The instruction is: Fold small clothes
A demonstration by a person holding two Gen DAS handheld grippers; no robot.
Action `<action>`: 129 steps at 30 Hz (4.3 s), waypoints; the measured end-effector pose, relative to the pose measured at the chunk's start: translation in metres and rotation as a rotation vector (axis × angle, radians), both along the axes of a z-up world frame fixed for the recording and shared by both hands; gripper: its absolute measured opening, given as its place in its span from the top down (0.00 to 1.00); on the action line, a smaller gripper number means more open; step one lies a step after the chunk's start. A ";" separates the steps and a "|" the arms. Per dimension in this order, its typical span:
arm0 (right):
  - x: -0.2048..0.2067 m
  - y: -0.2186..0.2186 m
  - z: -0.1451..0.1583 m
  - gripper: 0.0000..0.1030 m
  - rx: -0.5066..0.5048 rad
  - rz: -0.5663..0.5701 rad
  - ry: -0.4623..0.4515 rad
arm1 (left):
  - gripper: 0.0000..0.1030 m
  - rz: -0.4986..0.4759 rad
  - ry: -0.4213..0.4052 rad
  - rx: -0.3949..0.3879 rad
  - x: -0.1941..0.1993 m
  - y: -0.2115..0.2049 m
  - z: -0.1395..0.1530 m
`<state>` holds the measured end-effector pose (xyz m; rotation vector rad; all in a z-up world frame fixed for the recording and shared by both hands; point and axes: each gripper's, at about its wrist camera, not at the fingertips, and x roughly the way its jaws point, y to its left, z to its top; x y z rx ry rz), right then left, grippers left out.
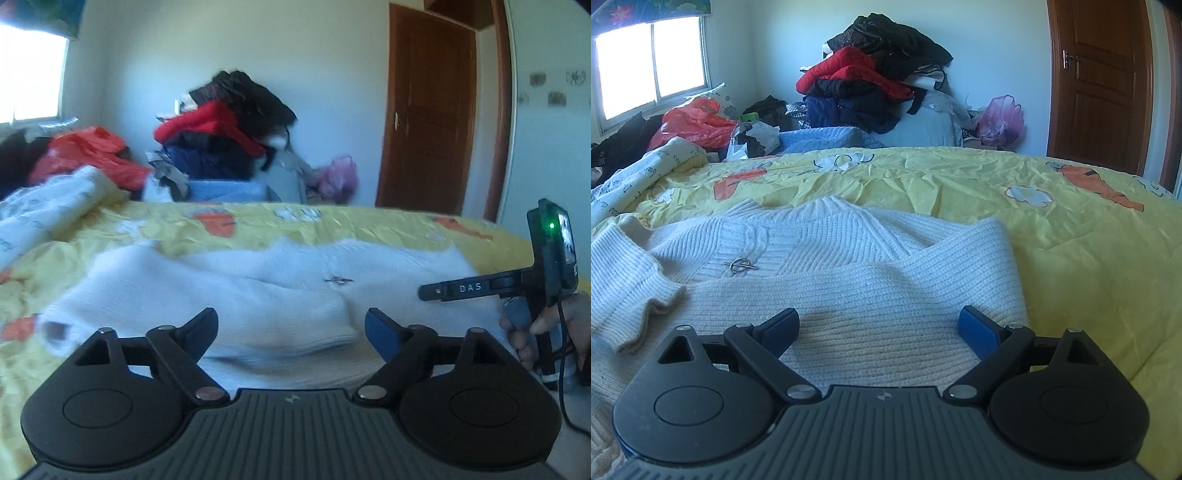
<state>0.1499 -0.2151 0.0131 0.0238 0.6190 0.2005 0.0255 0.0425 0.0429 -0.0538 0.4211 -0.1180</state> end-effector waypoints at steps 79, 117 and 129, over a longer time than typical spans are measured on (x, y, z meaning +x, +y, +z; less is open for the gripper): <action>0.000 -0.072 0.033 0.90 0.266 -0.051 0.228 | 0.01 0.107 0.164 -0.311 0.018 0.051 -0.040; -0.007 -0.080 0.020 0.77 0.362 -0.092 0.183 | 0.77 0.200 0.272 0.102 0.196 0.080 -0.010; 0.017 -0.023 0.037 0.59 0.152 -0.035 0.096 | 0.21 0.124 0.178 0.129 0.167 0.032 -0.005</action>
